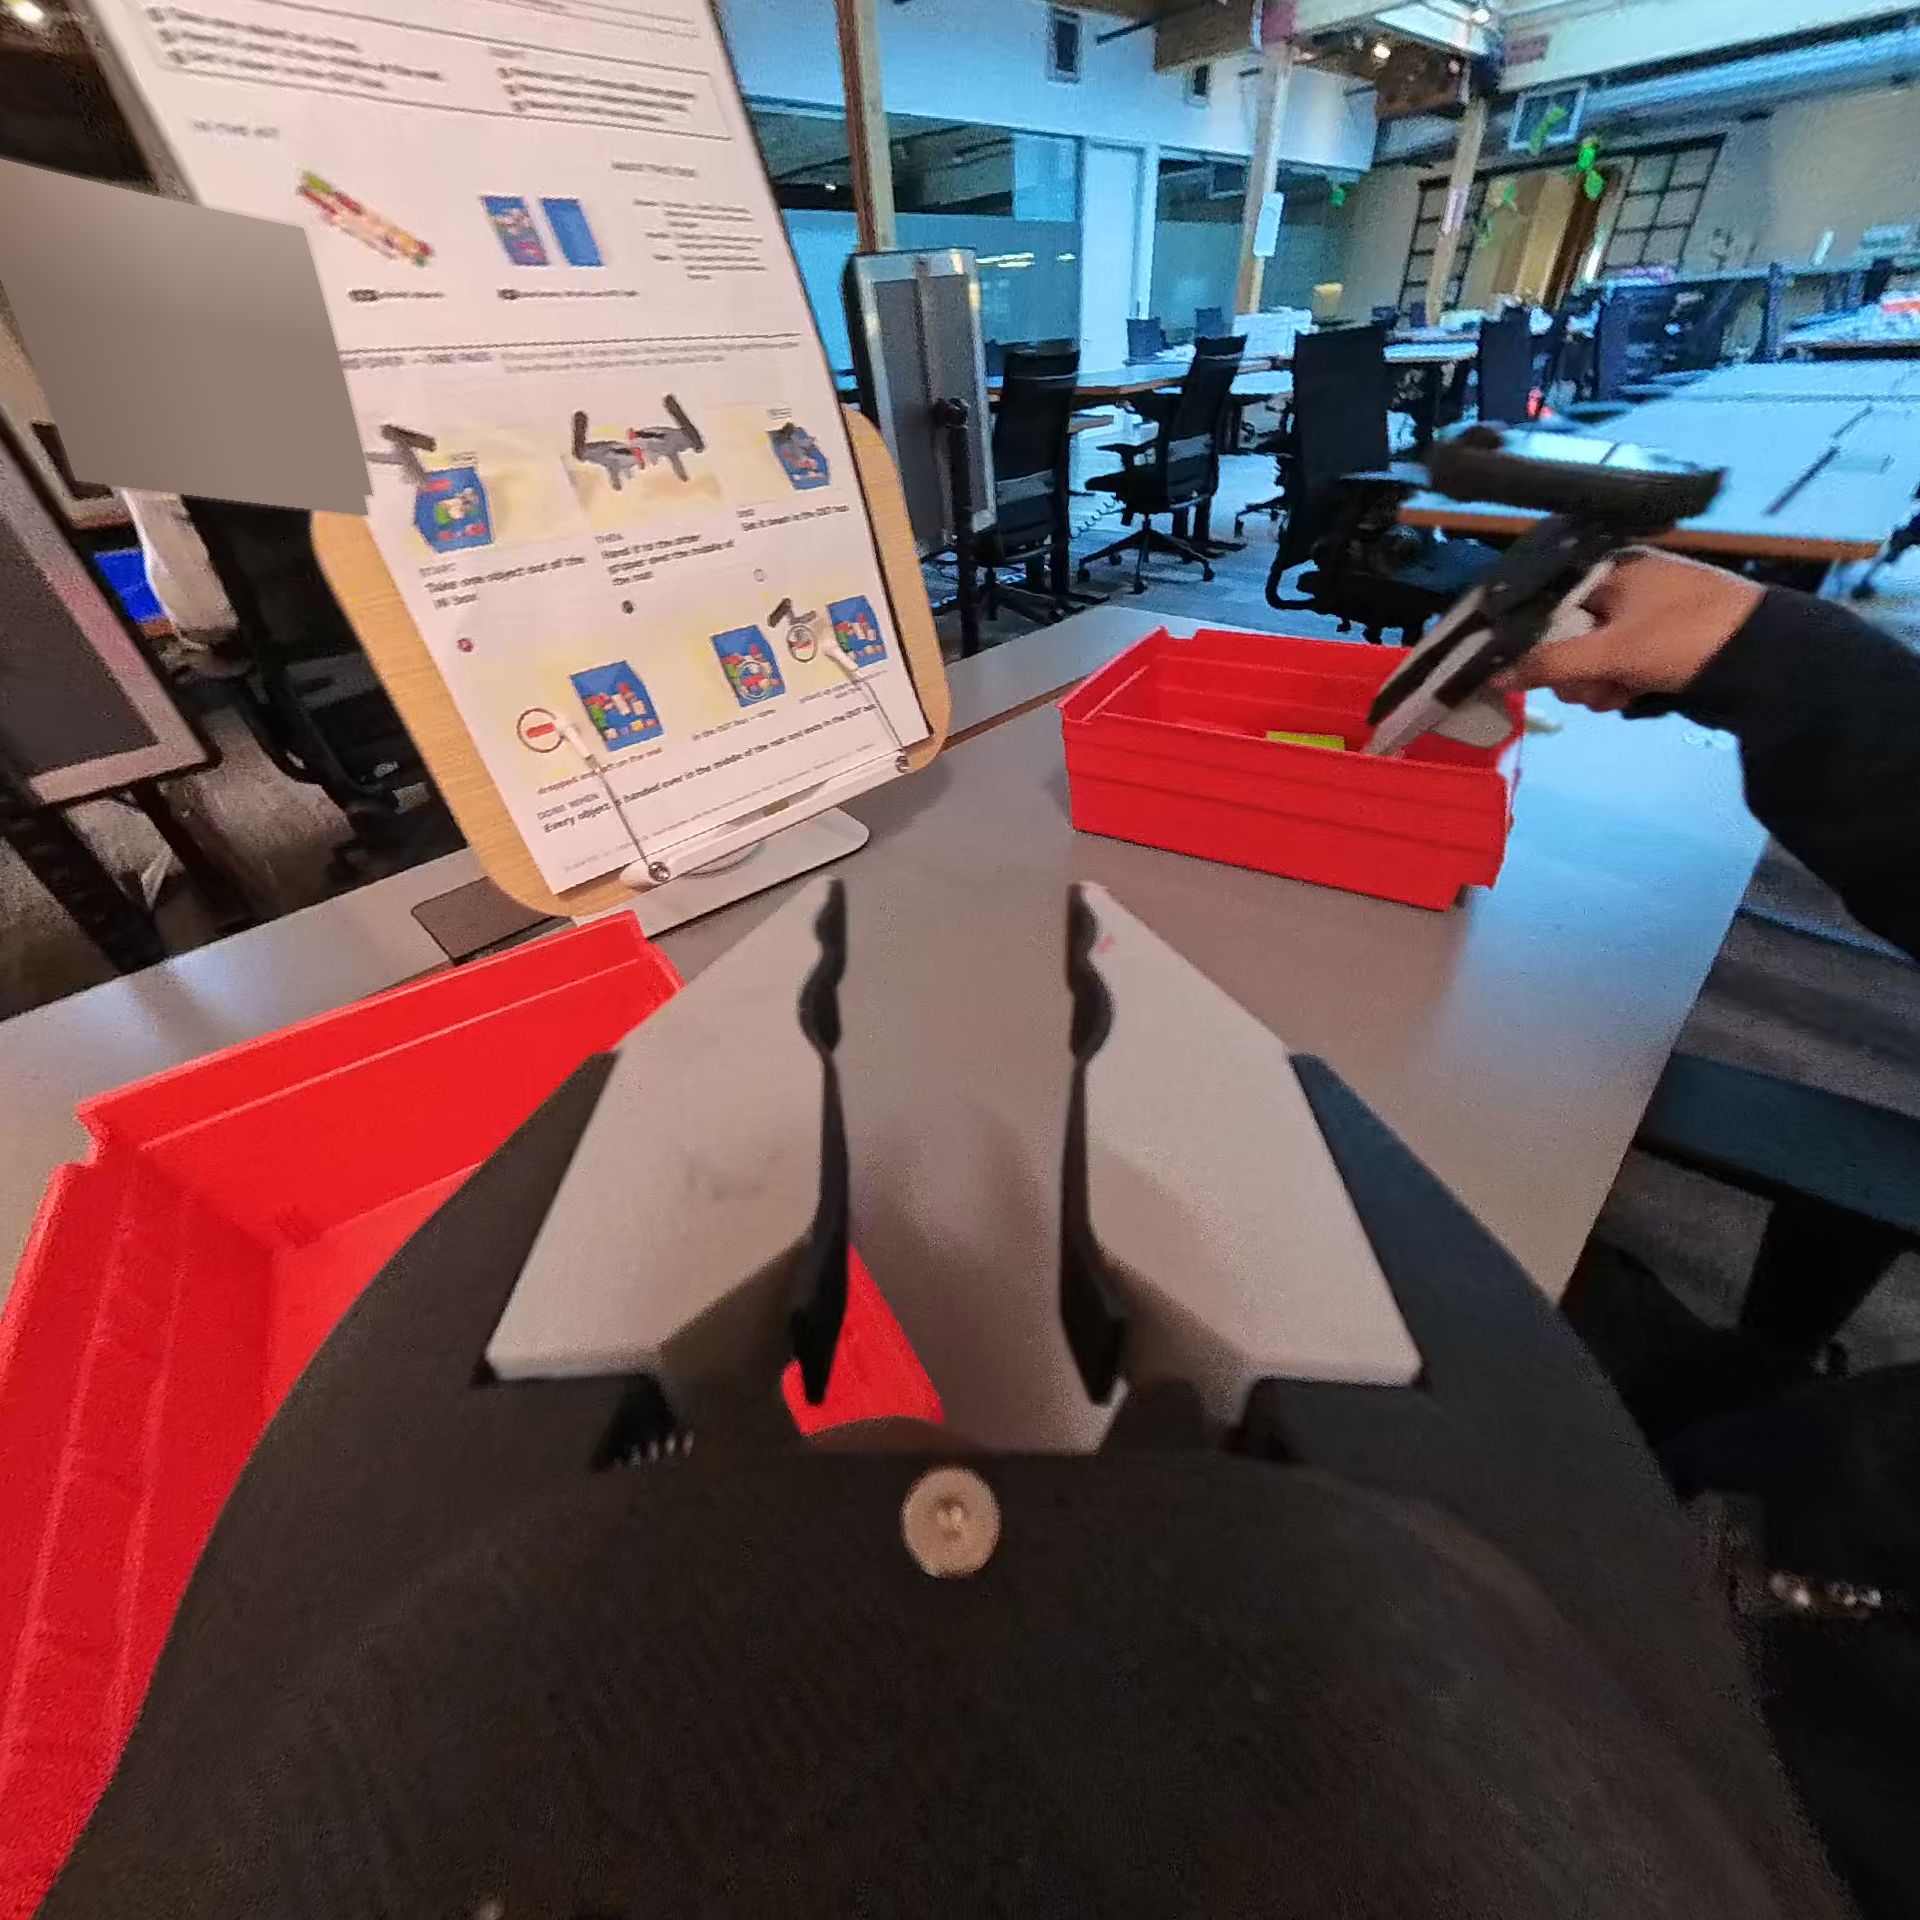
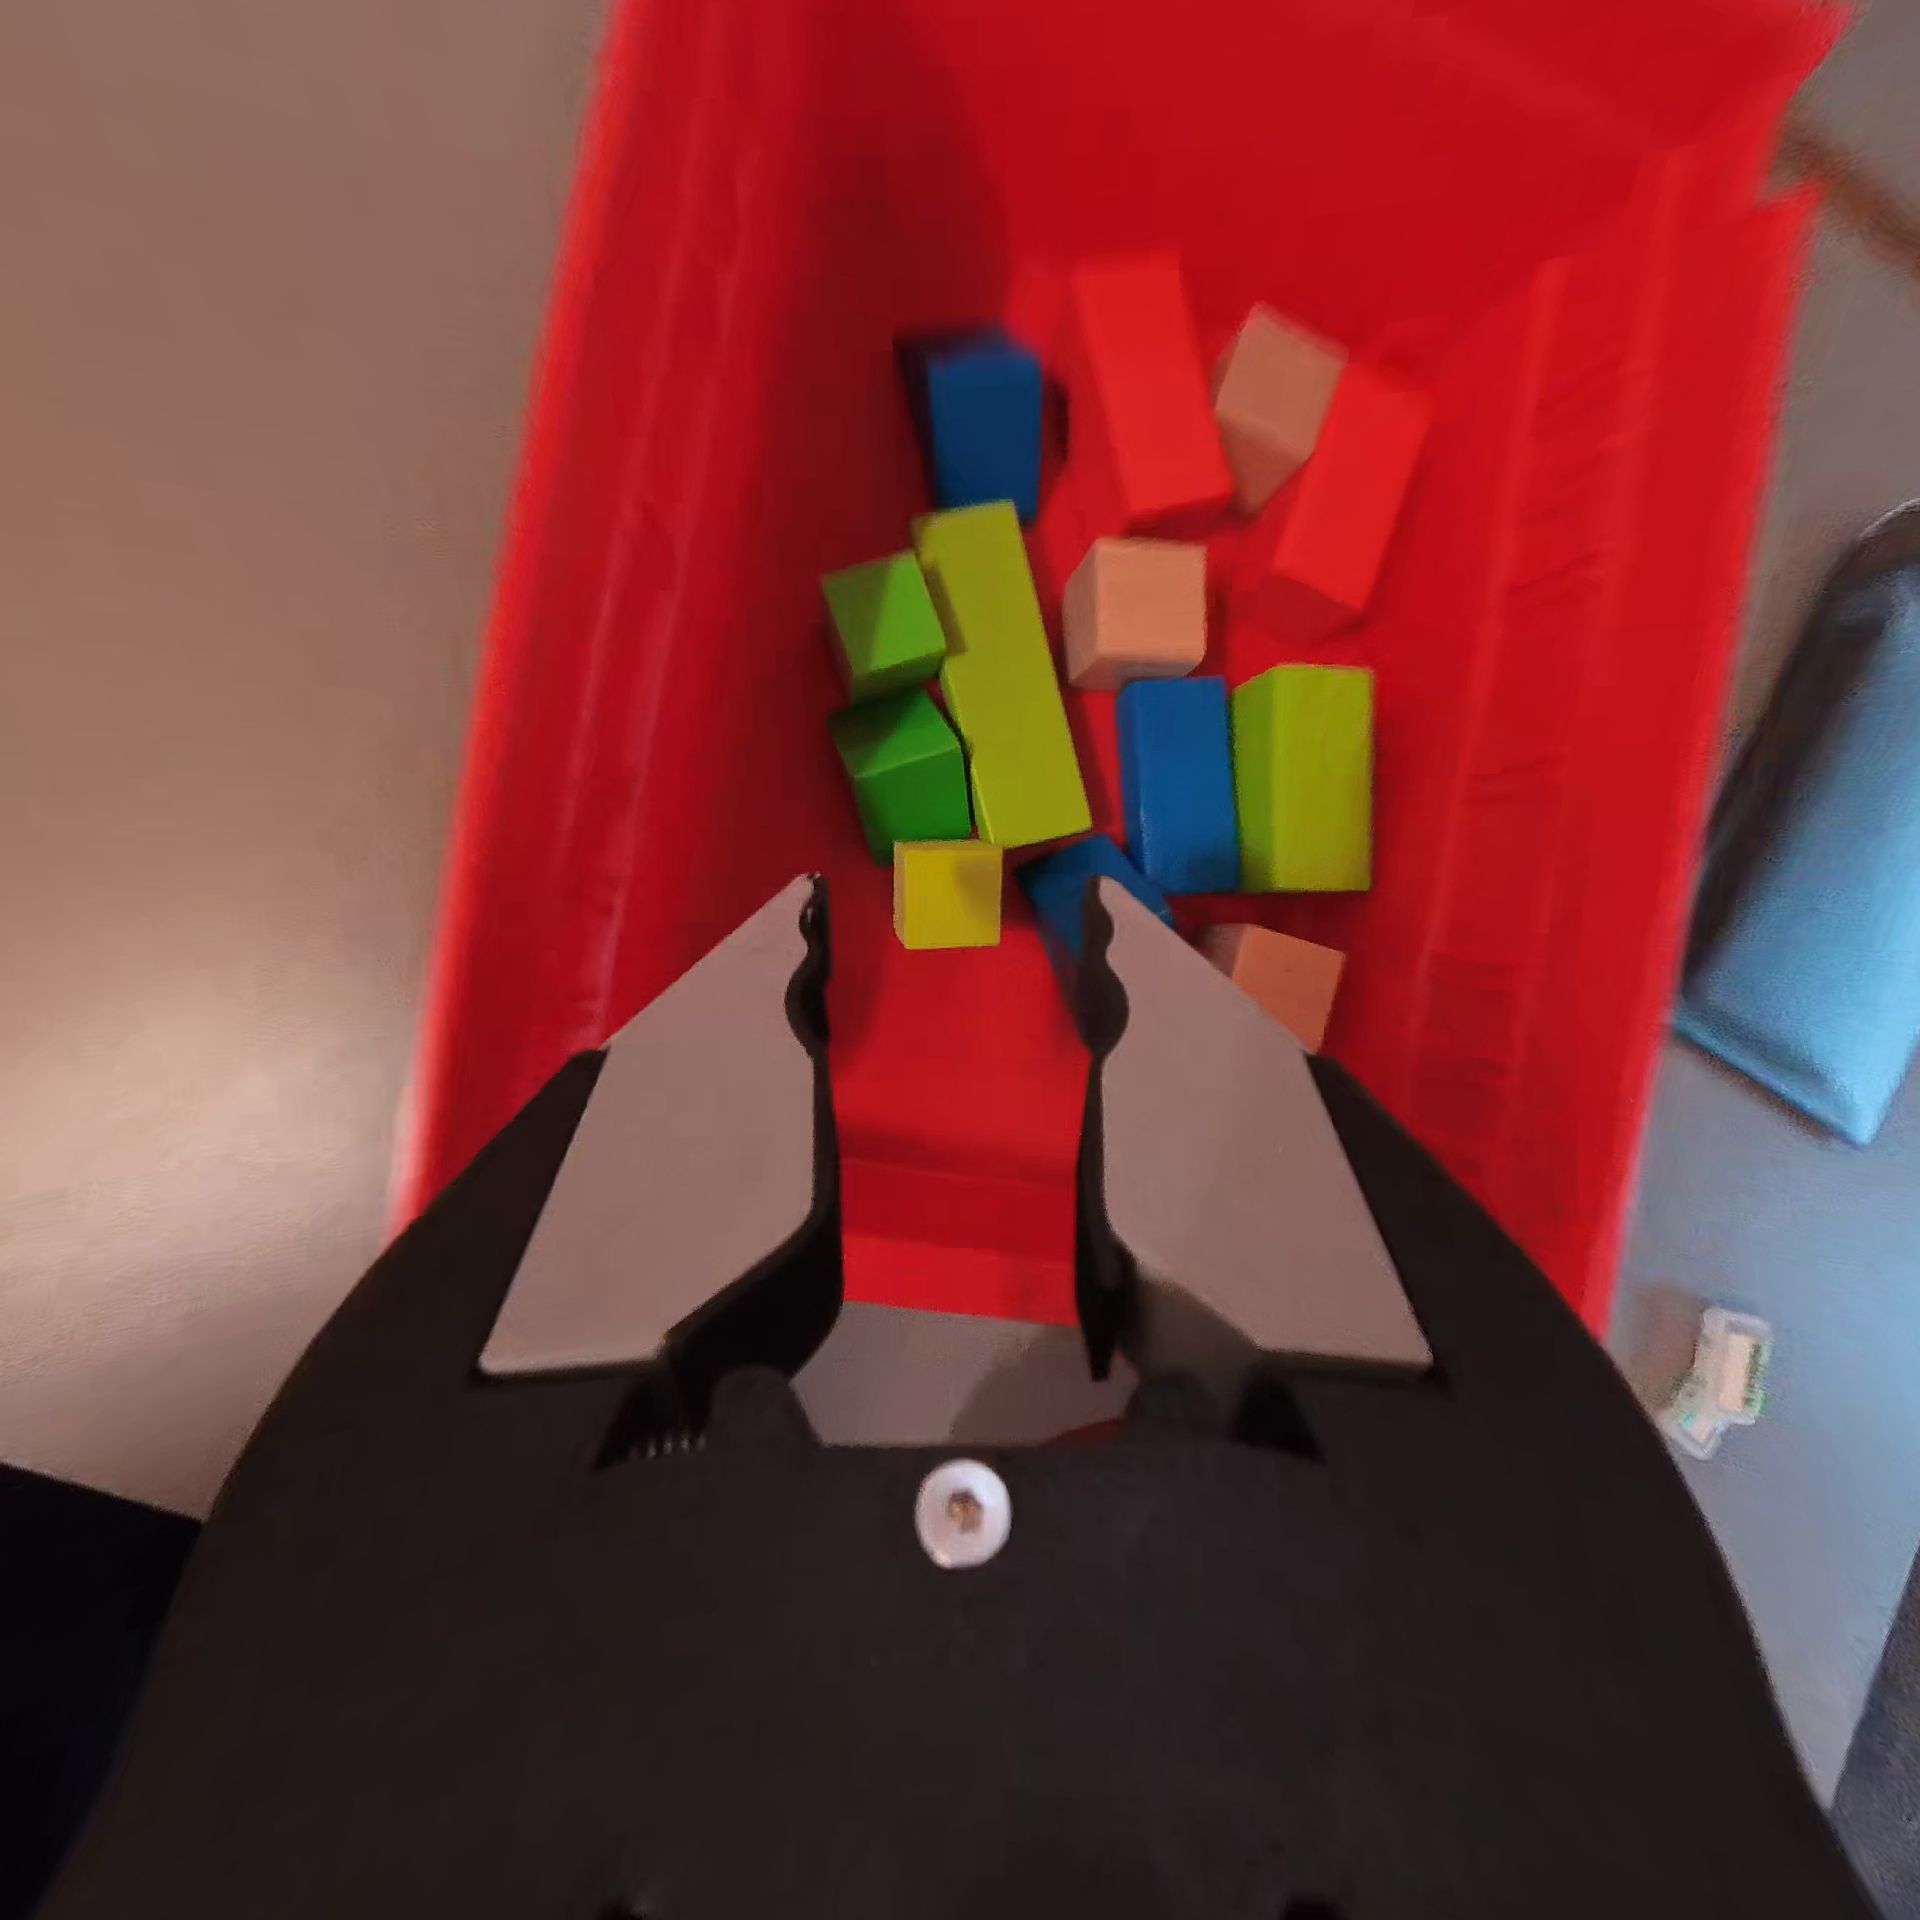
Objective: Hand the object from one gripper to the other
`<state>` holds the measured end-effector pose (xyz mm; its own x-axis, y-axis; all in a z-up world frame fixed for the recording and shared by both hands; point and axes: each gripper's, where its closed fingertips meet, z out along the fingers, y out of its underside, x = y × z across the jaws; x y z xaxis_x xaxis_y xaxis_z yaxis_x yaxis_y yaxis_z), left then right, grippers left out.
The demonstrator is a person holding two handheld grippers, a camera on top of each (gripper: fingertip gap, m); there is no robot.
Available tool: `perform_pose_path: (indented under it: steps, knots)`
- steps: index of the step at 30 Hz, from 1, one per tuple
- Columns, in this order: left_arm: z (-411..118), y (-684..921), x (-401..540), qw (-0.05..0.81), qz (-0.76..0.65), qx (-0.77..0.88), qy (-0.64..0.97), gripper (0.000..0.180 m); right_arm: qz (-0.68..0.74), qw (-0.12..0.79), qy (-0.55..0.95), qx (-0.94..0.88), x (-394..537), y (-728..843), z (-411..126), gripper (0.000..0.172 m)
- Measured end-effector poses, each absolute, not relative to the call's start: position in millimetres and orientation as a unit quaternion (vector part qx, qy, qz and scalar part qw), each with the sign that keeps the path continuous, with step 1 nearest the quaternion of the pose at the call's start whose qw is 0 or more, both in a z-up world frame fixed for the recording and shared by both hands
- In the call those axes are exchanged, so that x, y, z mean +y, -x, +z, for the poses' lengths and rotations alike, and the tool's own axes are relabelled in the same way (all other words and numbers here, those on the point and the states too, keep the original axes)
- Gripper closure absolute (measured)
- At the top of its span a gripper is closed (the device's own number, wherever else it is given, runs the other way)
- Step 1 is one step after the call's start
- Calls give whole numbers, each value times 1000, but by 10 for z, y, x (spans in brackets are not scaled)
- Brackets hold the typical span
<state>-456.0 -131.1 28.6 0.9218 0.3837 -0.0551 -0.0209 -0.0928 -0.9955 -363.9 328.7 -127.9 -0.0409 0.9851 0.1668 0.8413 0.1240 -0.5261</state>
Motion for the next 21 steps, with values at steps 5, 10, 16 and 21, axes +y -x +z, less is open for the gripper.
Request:
perform_pose_path:
  steps: [5,10,16,21]
  knots:
    - [384,4597,-1330,694,116,-156,693,124,290,345,558,-696,2648,3672,-388,128]
    - [287,4651,-1282,678,104,-179,706,123,468,374,410,-687,1625,3605,126,131]
    - [182,4706,-1278,662,97,-194,718,121,469,353,383,-713,1071,3742,-204,122]
    - [224,4765,-1391,663,123,-209,708,122,500,260,391,-727,795,3833,-590,121]
